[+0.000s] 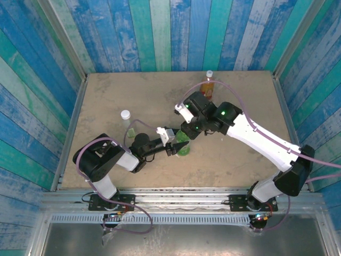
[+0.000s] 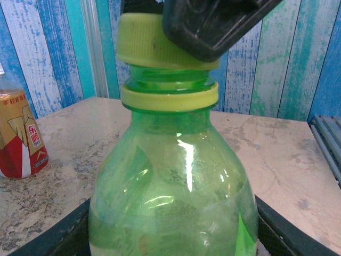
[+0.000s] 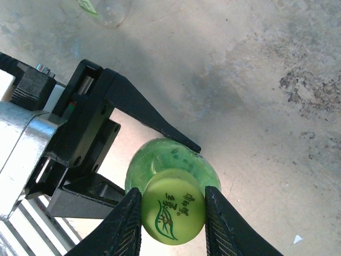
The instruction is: Screw on the bottle caps
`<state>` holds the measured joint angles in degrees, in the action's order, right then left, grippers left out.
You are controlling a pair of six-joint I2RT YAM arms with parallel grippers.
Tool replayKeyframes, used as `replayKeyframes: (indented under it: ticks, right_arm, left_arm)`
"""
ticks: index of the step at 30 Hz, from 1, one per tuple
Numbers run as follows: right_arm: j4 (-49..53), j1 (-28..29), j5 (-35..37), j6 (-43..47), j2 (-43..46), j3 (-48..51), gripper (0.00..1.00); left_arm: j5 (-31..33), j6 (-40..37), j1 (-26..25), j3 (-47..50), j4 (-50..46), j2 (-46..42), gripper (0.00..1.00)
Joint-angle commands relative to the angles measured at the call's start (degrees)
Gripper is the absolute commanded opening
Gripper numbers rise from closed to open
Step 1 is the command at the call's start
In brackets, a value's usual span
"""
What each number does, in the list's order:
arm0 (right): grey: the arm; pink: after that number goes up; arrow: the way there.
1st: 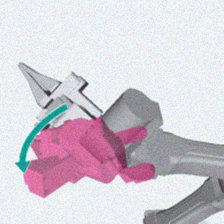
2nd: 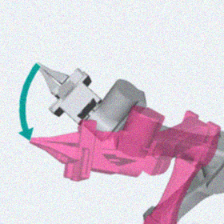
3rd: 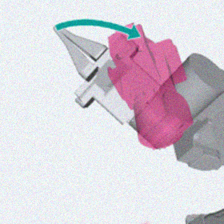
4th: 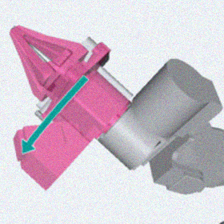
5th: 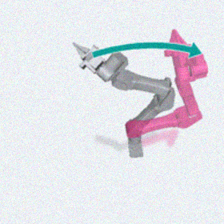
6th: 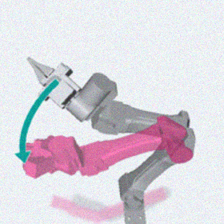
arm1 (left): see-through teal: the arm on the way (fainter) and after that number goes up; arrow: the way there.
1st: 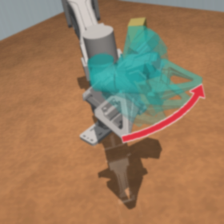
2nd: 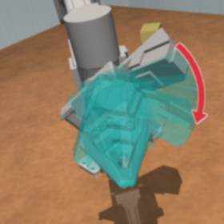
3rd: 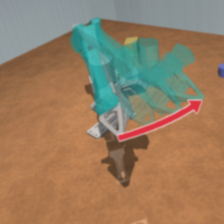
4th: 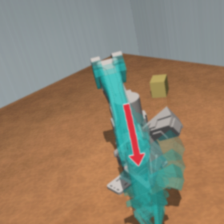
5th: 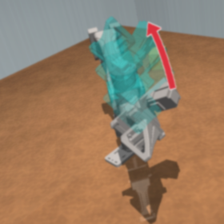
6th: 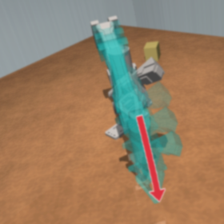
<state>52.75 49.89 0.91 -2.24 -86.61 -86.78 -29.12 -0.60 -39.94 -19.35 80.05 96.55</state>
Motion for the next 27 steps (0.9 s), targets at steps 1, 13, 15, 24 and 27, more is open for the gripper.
replayKeyframes:
  ticks: [1, 13, 15, 24, 27]
  right_arm:
    - [6.84, 0.85, 0.88, 0.77, -2.49, -1.23, 0.31]
    - [8.29, 0.91, 1.98, -0.67, -4.71, -2.4, 0.31]
    - [6.74, 0.87, 1.86, -1.25, -4.28, -1.28, 0.32]
    - [2.26, 0.91, 2.32, -1.45, -0.21, -0.93, 0.44]
    - [1.85, 0.91, 2.75, -1.25, 0.77, -0.98, 0.53]
  left_arm:
    - [-0.9, -0.54, 0.0, -0.51, -2.64, 2.35, 0.59]
    - [-0.85, -0.33, -0.05, -0.16, -1.83, 2.44, 0.59]
    - [-0.84, -0.28, -0.02, -0.05, -1.62, 2.51, 0.59]
    - [-0.66, -0.28, -0.05, 0.14, -1.48, 2.41, 0.6]
    - [-0.63, -0.27, -0.05, 0.16, -1.73, 2.41, 0.6]
